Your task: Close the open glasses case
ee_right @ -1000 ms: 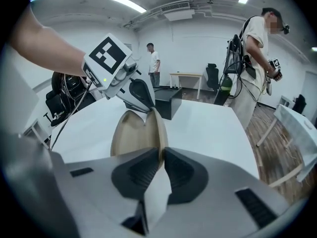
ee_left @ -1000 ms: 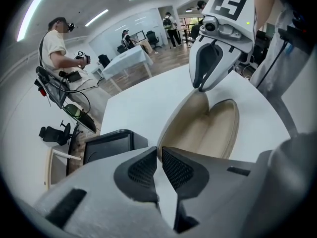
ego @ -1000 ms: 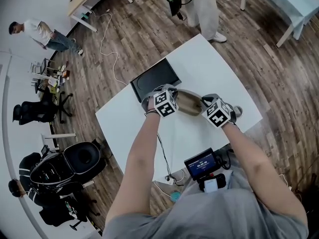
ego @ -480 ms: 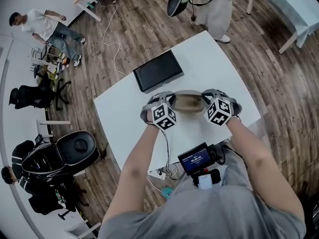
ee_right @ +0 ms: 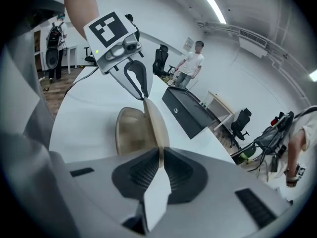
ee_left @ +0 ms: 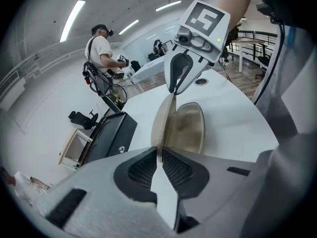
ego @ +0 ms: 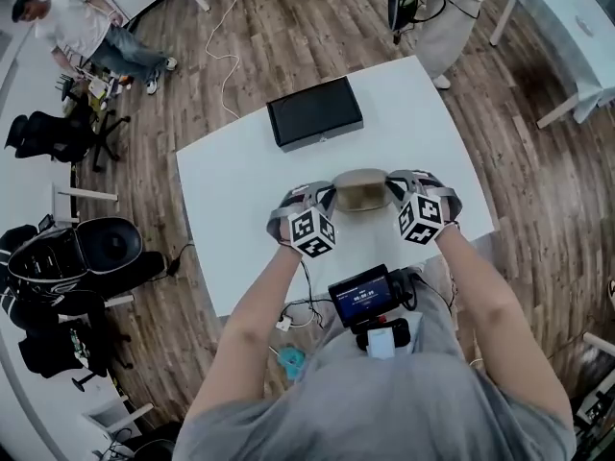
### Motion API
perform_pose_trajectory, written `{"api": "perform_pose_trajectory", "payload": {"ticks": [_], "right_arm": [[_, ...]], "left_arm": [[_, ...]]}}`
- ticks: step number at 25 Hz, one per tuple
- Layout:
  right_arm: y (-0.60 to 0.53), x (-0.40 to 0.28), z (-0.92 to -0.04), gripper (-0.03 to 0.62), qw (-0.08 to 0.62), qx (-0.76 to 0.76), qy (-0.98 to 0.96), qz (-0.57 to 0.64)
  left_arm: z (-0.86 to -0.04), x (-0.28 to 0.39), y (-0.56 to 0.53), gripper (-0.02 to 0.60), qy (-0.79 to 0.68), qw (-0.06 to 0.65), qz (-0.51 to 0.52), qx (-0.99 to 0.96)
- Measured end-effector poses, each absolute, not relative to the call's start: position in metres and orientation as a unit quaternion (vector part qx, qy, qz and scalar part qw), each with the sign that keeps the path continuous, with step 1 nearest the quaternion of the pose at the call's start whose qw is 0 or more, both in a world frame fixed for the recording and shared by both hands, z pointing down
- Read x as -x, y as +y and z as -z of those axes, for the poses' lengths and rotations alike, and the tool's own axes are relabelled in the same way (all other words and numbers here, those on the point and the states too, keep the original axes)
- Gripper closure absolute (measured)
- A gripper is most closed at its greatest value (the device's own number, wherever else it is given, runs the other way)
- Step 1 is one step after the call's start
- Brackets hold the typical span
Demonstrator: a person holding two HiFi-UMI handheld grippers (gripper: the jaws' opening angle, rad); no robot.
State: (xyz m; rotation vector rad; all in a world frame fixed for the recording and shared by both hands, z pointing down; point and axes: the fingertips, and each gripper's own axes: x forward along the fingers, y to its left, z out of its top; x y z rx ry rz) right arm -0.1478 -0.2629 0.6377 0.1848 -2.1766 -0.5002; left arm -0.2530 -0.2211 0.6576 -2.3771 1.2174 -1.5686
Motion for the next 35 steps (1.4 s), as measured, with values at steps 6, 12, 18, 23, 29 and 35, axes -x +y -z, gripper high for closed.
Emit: {"api": "perform_pose_trajectory", "payload": {"ticks": [6, 12, 18, 23, 29, 35], "right_arm": [[-0.253, 0.138, -0.641, 0.543, 0.444, -0.055, -0.865, 0.229], [-0.235, 0.132, -0.657, 0.543, 0.46, -0.03, -0.85, 0.254], [-0.229, 0.13, -0.672, 0.542, 0.481, -0.01, -0.837, 0.26], [-0.22, 0.127, -0.685, 0.543, 0.498, 0.011, -0.828, 0.257], [-0.214, 0.124, -0.701, 0.543, 0.518, 0.027, -0.819, 0.245], [-0.215, 0.126, -0.701, 0.543, 0.521, 0.019, -0.82, 0.236]], "left_arm": [[-0.66, 0.242, -0.212, 0.535, 0.386, 0.04, 0.522, 0.759], [-0.674, 0.237, -0.195, 0.535, 0.356, 0.067, 0.553, 0.75], [-0.688, 0.234, -0.188, 0.535, 0.329, 0.063, 0.579, 0.743], [-0.704, 0.231, -0.18, 0.535, 0.301, 0.062, 0.605, 0.735], [-0.718, 0.231, -0.172, 0.535, 0.283, 0.052, 0.629, 0.722], [-0.721, 0.232, -0.171, 0.535, 0.281, 0.048, 0.633, 0.72]]}}
